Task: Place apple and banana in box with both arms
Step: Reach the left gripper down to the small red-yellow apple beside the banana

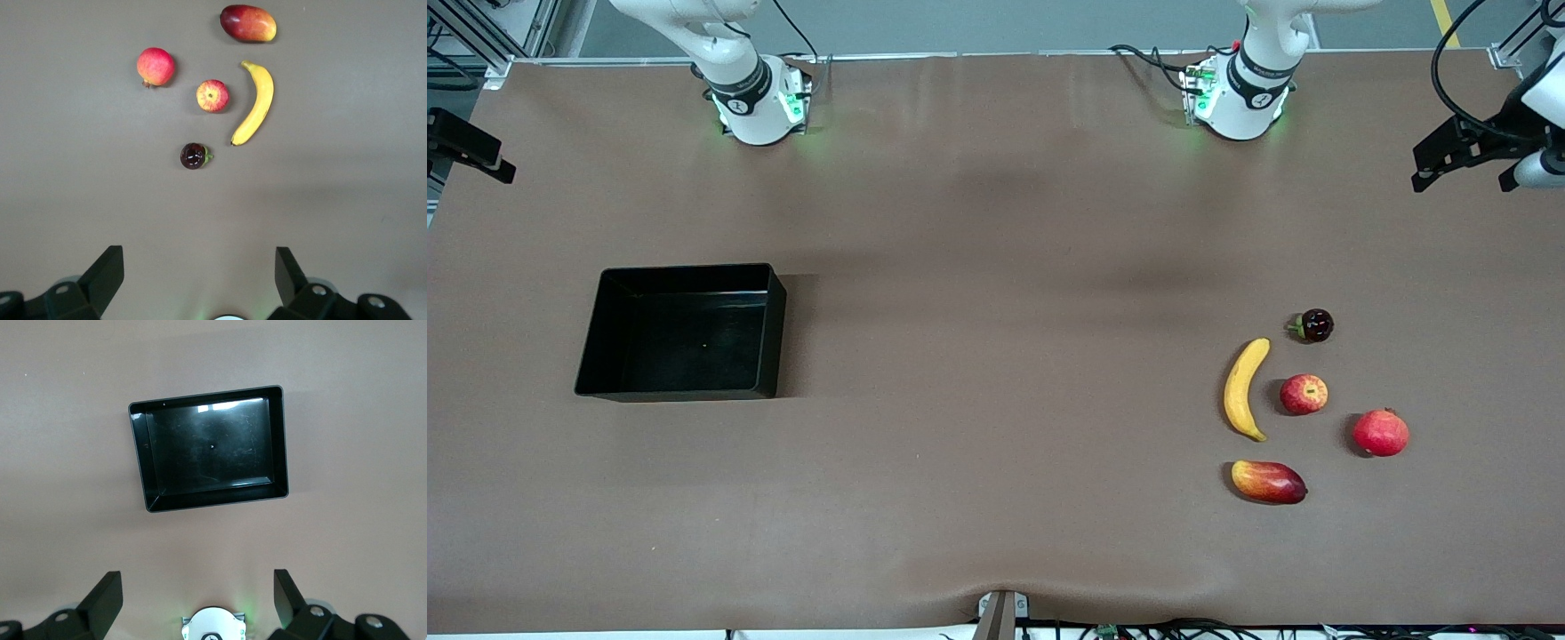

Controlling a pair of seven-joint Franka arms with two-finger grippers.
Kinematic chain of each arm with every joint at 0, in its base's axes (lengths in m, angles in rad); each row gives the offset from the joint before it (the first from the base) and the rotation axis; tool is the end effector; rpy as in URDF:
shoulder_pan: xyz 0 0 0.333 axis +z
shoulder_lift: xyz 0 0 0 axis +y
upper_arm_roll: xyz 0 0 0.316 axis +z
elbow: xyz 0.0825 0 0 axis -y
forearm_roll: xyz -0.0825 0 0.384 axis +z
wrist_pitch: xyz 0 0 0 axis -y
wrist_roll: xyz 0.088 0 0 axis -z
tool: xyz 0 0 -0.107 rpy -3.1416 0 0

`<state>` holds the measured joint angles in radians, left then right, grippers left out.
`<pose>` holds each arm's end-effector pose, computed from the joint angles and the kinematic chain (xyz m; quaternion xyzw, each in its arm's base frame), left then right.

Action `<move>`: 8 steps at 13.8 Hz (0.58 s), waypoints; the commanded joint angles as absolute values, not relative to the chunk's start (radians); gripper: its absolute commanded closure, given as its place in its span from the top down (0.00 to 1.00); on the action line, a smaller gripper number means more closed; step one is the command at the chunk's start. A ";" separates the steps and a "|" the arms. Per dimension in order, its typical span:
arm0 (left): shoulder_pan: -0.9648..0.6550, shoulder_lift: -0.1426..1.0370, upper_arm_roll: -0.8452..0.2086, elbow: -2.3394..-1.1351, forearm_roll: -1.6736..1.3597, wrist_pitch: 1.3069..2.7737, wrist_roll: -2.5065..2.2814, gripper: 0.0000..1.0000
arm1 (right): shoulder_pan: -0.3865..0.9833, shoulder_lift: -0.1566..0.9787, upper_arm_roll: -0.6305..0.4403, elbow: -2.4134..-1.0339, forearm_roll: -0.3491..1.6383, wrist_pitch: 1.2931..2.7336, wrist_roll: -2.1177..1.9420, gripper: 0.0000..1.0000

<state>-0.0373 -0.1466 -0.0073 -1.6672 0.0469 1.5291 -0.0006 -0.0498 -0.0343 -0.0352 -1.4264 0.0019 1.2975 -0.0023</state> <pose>0.5034 -0.0176 0.6532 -0.9995 0.0209 -0.0048 0.0239 0.5105 -0.0437 0.6862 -0.9980 0.0410 0.0472 0.0036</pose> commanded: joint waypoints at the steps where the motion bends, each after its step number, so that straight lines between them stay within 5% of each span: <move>1: -0.034 -0.115 -0.006 -1.628 0.049 1.519 -0.011 1.00 | -0.066 -0.029 -0.026 -1.416 0.000 1.290 -0.008 1.00; 8: 0.029 0.105 -0.002 -1.641 0.046 1.661 -0.038 1.00 | -0.074 -0.029 -0.026 -1.416 0.002 1.290 -0.008 1.00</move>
<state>0.0113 0.0163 -0.0015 -1.6542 0.0482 1.6034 -0.0206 -0.0520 -0.0339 -0.0355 -1.4262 0.0019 1.2975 -0.0023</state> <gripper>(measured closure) 0.000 0.000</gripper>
